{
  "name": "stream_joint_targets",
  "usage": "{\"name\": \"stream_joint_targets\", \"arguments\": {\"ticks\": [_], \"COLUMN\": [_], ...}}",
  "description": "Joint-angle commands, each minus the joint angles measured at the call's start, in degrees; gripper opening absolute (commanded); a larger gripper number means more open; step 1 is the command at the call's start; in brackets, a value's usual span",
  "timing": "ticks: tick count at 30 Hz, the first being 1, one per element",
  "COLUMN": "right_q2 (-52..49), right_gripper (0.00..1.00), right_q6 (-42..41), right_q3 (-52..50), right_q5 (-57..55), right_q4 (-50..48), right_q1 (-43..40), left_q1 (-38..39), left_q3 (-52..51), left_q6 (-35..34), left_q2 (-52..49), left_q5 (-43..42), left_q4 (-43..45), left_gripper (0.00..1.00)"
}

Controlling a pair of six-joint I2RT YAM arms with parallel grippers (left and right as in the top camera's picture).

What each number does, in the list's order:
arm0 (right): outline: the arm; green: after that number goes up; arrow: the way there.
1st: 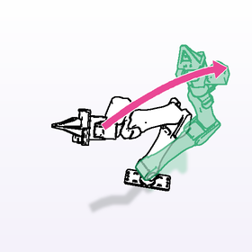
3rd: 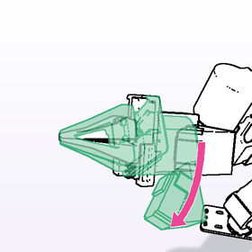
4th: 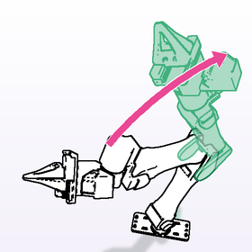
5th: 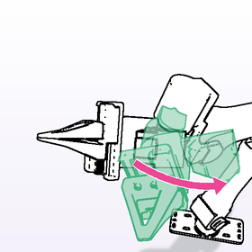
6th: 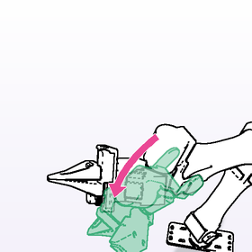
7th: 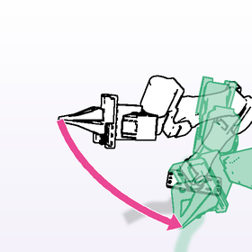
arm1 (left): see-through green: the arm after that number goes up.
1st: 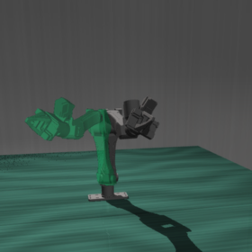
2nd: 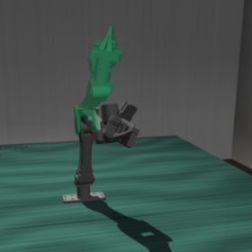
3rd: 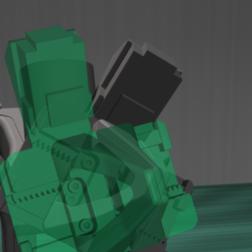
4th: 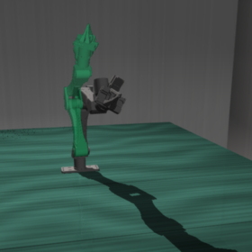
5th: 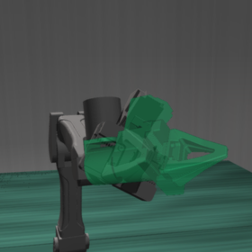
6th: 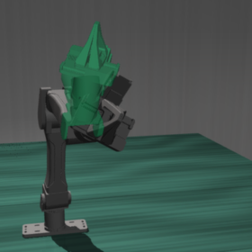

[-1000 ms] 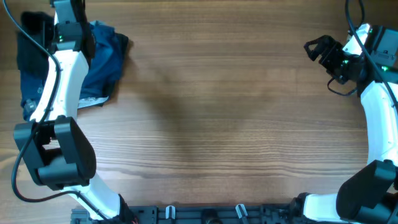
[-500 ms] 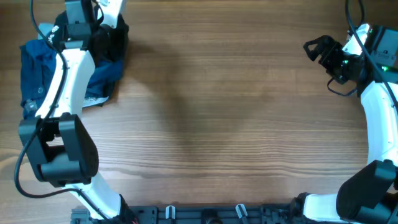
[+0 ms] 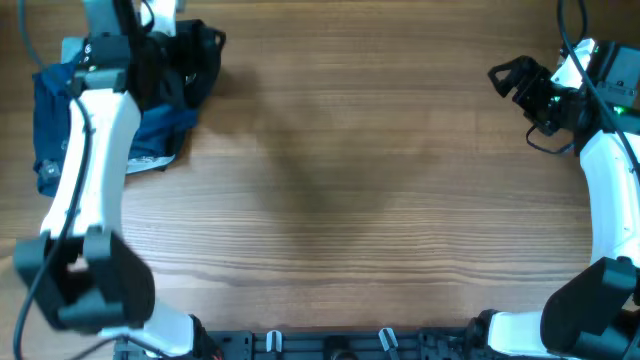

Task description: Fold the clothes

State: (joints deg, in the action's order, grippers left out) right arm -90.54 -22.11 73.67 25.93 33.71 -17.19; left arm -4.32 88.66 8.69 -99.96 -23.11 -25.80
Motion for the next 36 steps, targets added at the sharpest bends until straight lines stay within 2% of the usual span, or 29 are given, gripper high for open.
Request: {"name": "stream_joint_targets", "arguments": {"ticks": [1, 3, 4, 7, 13, 15, 17, 21, 26, 33, 36], "right_q2": [0.0, 0.0, 0.0, 0.0, 0.0, 0.0, 0.0, 0.0, 0.0, 0.0, 0.0], "right_gripper": [0.96, 0.96, 0.96, 0.96, 0.96, 0.96, 0.96, 0.96, 0.96, 0.96, 0.96], "right_q6": [-0.6, -0.6, -0.6, -1.0, -1.9, -2.0, -2.2, -3.5, -3.5, -3.6, -3.4], "right_q3": [1.3, 1.3, 1.3, 1.3, 1.3, 1.3, 1.3, 1.3, 1.3, 1.3, 1.3], "right_q5": [1.2, 2.2, 2.7, 2.7, 2.7, 2.6, 2.7, 2.7, 2.7, 4.6, 4.6], "right_q4": [-0.2, -0.2, -0.2, -0.2, -0.2, -0.3, -0.7, -1.6, -1.4, -1.5, -1.6], "right_q1": [-0.1, -0.1, -0.1, 0.0, 0.0, 0.0, 0.0, 0.0, 0.0, 0.0, 0.0], "left_q1": [0.1, 0.0, -0.1, -0.4, -3.1, -4.1, -5.4, -10.7, -16.3, -13.4, -11.7], "left_q3": [0.6, 0.6, 0.6, 0.6, 0.6, 0.6, 0.6, -0.1, -5.3, -5.4, -5.4], "left_q6": [-1.7, -1.7, -1.2, 5.0, 6.3, 6.3, 4.9, -5.9, -7.6, -7.1, -5.7], "left_q2": [5.4, 4.1, 1.6, -3.5, -16.3, -18.7, -19.3, -21.5, -26.9, -26.5, -20.2], "left_q5": [7.4, 16.2, 24.6, 31.5, 31.6, 31.6, 32.1, 33.7, 30.4, 30.3, 31.3], "left_q4": [4.8, 6.6, 8.3, 12.5, 28.1, 27.3, 22.3, 12.7, 15.4, 20.2, 20.3], "left_gripper": [1.00, 1.00, 1.00, 1.00, 1.00, 1.00, 1.00, 1.00, 1.00, 1.00, 1.00]}}
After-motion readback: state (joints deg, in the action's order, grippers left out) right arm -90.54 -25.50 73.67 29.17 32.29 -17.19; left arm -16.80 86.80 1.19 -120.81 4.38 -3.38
